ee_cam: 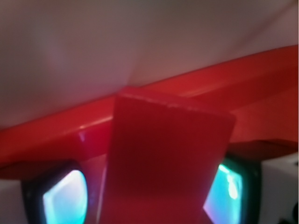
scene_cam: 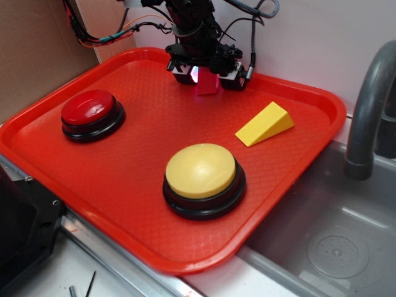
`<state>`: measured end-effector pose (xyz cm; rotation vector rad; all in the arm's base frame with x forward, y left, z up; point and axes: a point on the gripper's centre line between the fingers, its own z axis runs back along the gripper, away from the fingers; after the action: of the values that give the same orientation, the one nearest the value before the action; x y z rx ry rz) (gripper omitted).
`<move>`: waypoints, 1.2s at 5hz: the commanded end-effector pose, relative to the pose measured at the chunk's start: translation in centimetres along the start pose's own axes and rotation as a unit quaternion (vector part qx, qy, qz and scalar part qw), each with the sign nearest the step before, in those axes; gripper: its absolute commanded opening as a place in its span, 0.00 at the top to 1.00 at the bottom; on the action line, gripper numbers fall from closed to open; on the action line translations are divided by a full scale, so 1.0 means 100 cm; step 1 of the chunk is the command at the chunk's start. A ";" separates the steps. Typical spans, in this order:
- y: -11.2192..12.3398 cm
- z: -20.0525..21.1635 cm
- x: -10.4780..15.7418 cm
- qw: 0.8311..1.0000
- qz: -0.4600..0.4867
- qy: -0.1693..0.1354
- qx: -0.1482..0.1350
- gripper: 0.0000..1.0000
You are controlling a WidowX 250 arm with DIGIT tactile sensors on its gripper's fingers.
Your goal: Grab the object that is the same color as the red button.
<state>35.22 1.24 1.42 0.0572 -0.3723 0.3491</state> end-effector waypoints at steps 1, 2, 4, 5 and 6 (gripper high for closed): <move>0.000 0.008 0.004 0.999 0.029 -0.022 0.015 1.00; 0.002 0.020 0.003 1.000 0.011 -0.016 0.024 1.00; 0.009 0.095 -0.005 0.997 -0.079 -0.002 0.001 1.00; 0.011 0.132 -0.014 0.985 -0.157 0.061 -0.022 1.00; 0.013 0.161 -0.023 0.981 -0.169 0.087 -0.023 1.00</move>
<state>25.86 -0.63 13.23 0.0438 -0.1137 0.0095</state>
